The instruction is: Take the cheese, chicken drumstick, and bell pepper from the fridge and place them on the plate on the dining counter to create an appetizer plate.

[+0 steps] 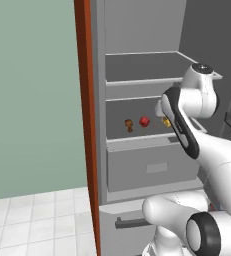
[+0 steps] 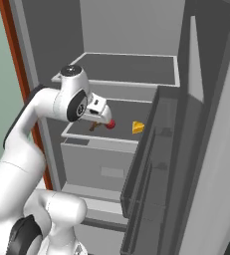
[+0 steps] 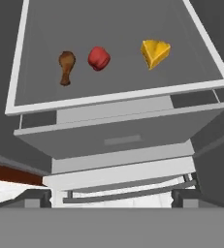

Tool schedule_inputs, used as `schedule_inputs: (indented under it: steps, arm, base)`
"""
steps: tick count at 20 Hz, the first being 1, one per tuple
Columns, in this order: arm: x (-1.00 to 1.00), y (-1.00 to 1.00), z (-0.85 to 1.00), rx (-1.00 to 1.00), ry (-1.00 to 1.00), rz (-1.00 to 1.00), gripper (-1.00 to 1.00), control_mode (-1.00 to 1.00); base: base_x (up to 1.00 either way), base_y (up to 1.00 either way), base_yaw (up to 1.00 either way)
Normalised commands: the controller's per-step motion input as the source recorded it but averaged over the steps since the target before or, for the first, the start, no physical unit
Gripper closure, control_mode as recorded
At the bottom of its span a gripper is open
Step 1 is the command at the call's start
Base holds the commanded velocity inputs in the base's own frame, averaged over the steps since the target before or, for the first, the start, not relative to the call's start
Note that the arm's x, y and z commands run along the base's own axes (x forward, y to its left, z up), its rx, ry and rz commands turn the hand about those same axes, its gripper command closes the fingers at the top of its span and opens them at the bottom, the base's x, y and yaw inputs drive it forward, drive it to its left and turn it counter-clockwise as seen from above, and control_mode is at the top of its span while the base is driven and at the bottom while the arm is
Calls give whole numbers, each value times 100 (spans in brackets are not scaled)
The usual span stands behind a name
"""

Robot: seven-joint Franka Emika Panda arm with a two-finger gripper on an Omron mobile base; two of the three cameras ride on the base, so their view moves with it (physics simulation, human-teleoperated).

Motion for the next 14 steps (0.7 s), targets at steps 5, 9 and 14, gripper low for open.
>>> schedule_inputs:
  steps: [5,9,14]
  arm:
    - [34,-35,-27,0,0,-17,-100,-100]
    - [33,-27,-29,0,0,-13,-100,-100]
    - [37,-22,-28,0,-1,-8,-100,-100]
  base:
    - [0,0,0]
    - [0,0,0]
    - [0,0,0]
